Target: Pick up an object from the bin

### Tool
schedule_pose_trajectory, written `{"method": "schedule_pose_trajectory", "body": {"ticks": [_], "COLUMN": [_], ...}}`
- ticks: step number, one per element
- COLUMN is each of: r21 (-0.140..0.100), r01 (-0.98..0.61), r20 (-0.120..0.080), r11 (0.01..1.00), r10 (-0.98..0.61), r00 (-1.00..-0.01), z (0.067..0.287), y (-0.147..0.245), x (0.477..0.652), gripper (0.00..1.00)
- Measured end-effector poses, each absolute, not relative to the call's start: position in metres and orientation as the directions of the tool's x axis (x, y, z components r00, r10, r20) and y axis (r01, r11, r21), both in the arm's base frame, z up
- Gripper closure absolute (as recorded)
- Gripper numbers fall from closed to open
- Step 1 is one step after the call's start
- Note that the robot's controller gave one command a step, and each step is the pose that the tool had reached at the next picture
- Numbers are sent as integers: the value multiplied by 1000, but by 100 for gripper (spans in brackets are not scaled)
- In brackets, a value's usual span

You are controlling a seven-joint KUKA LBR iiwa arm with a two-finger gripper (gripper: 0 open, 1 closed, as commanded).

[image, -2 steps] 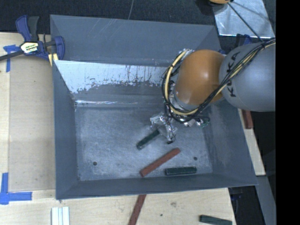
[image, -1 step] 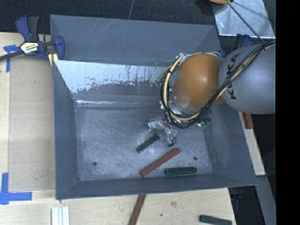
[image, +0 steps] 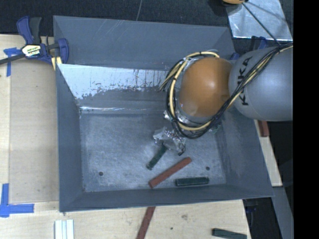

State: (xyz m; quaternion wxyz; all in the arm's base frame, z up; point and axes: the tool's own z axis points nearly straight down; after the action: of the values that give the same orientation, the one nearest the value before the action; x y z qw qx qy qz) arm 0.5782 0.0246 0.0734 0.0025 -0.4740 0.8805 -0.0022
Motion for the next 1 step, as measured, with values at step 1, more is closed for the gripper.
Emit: {"method": "schedule_pose_trajectory", "body": {"ticks": [1], "r21": [-2], "r01": [-723], "r20": [-4], "r11": [691], "r10": [-723], "r00": [-691], "z": [211], "y": [45], "x": [585], "gripper": [100]}}
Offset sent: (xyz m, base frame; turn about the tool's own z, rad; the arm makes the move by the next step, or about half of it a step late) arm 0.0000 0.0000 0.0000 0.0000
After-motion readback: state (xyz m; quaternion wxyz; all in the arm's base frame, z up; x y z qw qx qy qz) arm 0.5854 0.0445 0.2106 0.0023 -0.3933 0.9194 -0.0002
